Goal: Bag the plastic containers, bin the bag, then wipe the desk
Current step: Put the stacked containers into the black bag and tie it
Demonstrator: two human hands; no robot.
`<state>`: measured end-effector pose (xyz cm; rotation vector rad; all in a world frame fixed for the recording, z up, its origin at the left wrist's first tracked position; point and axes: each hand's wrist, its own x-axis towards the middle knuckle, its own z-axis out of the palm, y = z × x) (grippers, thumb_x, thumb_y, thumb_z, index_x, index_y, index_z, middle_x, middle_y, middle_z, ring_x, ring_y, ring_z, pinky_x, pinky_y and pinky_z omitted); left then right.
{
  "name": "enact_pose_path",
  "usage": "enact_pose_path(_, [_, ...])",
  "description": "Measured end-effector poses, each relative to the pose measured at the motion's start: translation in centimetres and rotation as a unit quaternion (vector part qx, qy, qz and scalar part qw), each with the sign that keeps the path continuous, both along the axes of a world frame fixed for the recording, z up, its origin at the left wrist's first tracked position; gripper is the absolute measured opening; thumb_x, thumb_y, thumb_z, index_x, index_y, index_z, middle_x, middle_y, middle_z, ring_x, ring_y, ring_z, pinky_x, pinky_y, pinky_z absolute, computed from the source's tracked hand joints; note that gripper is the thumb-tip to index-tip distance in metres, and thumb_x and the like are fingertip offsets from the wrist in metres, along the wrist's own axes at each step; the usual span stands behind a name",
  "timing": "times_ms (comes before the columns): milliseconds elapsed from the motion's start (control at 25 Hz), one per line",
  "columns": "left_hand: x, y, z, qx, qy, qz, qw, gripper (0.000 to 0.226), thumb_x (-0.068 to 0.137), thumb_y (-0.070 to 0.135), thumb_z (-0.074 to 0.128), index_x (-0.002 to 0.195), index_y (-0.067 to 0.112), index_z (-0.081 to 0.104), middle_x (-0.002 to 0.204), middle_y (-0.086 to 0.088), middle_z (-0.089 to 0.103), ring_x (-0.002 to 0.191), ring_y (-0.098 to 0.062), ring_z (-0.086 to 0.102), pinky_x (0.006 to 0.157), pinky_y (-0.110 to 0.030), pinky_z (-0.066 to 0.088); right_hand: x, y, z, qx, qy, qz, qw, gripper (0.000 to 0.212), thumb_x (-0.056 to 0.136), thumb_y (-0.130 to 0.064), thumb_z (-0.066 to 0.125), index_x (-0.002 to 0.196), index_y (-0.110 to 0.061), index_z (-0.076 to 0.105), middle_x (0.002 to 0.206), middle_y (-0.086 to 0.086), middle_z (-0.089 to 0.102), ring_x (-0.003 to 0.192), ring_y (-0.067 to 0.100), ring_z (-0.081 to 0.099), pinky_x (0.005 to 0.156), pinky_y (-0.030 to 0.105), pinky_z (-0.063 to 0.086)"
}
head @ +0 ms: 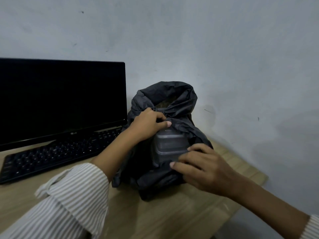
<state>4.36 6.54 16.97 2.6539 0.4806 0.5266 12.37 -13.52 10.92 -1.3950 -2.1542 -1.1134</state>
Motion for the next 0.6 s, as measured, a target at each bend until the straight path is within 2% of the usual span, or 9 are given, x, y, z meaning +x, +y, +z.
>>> enact_pose_path(120, [0.2,0.5,-0.2,-0.002,0.018,0.005,1.0,0.032,0.091,0.049,0.053,0.11,0.027,0.064,0.101,-0.002,0.04,0.112,-0.027,0.047,0.09,-0.036,0.041,0.2,-0.1,4.4,0.017,0.096,-0.004,0.995,0.019,0.089,-0.009,0.062,0.107,-0.007,0.065,0.094,0.008,0.072,0.083,0.02,0.068,0.072,0.033,0.054])
enact_pose_path(280, [0.3,1.0,0.1,-0.002,0.043,0.01,0.999,0.023,0.091,0.049,0.05,0.101,0.034,0.063,0.103,-0.002,0.042,0.113,-0.03,0.048,0.092,-0.037,0.041,0.8,0.1,9.1,0.085,0.189,-0.035,0.978,0.02,0.092,-0.01,0.057,0.102,-0.003,0.072,0.097,0.002,0.073,0.09,0.005,0.065,0.083,0.01,0.047])
enact_pose_path(360, [-0.1,1.0,0.5,-0.003,0.054,0.009,0.998,0.027,0.094,0.045,0.048,0.11,0.03,0.064,0.1,-0.001,0.04,0.111,-0.03,0.048,0.088,-0.036,0.04,0.6,0.2,10.0,0.144,0.264,-0.047,0.952,0.019,0.094,-0.01,0.056,0.104,-0.009,0.072,0.096,-0.008,0.071,0.089,-0.001,0.064,0.079,0.006,0.047])
enact_pose_path(440, [-0.4,0.7,0.9,0.011,0.053,0.001,0.999,0.03,0.097,0.04,0.046,0.117,0.025,0.064,0.091,0.003,0.041,0.102,-0.024,0.05,0.081,-0.033,0.04,0.4,0.6,10.3,0.162,0.378,-0.07,0.909,0.021,0.097,-0.01,0.052,0.103,-0.018,0.071,0.092,-0.02,0.069,0.084,-0.003,0.064,0.072,0.008,0.047])
enact_pose_path(480, [-0.4,0.3,1.0,0.019,0.04,-0.007,0.999,0.03,0.097,0.038,0.046,0.116,0.023,0.065,0.083,0.006,0.042,0.088,-0.019,0.051,0.074,-0.031,0.039,0.5,1.1,10.3,0.144,0.446,-0.087,0.879,0.023,0.098,-0.012,0.048,0.098,-0.021,0.069,0.087,-0.023,0.066,0.083,-0.003,0.063,0.07,0.011,0.047])
enact_pose_path(560, [-0.2,-0.3,1.1,0.021,0.021,-0.025,0.999,0.031,0.097,0.036,0.047,0.109,0.017,0.069,0.073,0.005,0.051,0.063,-0.012,0.047,0.061,-0.029,0.036,1.1,2.6,10.4,0.109,0.592,-0.089,0.794,0.029,0.098,-0.015,0.04,0.079,-0.021,0.06,0.071,-0.017,0.059,0.072,0.002,0.056,0.068,0.02,0.043])
enact_pose_path(600, [-0.1,-0.6,1.2,0.014,0.023,-0.034,0.999,0.033,0.097,0.037,0.047,0.108,0.017,0.07,0.074,0.001,0.06,0.06,-0.012,0.048,0.059,-0.029,0.037,1.5,3.4,10.5,0.103,0.65,-0.086,0.748,0.031,0.097,-0.019,0.037,0.069,-0.021,0.051,0.063,-0.015,0.051,0.065,0.008,0.049,0.065,0.026,0.039])
